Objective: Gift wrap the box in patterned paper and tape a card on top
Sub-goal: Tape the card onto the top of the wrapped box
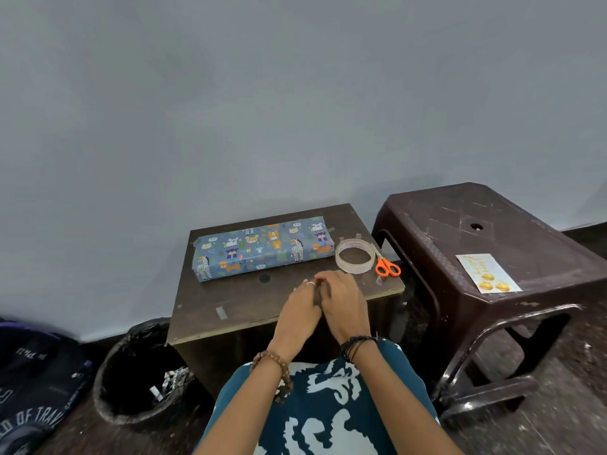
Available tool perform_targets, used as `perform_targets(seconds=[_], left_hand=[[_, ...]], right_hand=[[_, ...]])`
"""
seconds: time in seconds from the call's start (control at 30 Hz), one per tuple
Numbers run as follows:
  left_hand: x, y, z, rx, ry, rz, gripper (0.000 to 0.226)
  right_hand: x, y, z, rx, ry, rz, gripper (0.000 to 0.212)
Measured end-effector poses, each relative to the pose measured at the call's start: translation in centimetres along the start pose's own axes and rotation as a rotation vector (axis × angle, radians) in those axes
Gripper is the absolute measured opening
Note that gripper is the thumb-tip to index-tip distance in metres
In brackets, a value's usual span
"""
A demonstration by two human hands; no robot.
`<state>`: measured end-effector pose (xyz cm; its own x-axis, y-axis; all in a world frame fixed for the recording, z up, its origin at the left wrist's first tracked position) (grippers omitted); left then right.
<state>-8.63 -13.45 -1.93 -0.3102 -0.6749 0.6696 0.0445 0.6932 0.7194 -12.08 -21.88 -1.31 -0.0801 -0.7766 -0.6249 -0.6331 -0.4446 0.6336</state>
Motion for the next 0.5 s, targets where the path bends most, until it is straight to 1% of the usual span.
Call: perform_targets(seconds=[0.1,0.17,0.23,0.37,0.5], left_hand=[[1.6,0.0,-0.9,0.009,-0.046,0.064,0.040],[3.7,-0.4,-1.6,0.013,-0.098,0.114,0.042],[6.2,-1.4,-2.4,-0.003,-0.147,0.171,0.041],[11.7,-4.3,-3.9,-0.071,-0.327,0.235,0.037],[16.4,-7.7,-5.2,-0.160,-0.415,0.266,0.034]], right_hand=[[0.5,0.9,-1.2,0.063,-0.042,0.053,0.027],[1.1,2.2,-2.2,0.131,-0.121,0.053,0.026],[2.1,4.2,-3.3,0.229,-0.232,0.060,0.025],[5.1,8.7,-4.9,0.450,-0.417,0.050,0.022],[8.2,11.7,-6.2,0.647,-0.604,0.046,0.020]])
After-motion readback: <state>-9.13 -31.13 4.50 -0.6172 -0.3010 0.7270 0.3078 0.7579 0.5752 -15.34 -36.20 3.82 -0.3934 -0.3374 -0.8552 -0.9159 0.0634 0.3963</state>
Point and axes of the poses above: each hand's wrist, its own z-axis away from the middle knuckle, its own y-axis out of the back of the hand, x = y × z, the point moved 2 cm from there along -z, towards the middle knuckle, and after that the axes turned 15 degrees about x, right-handed, at the moved point
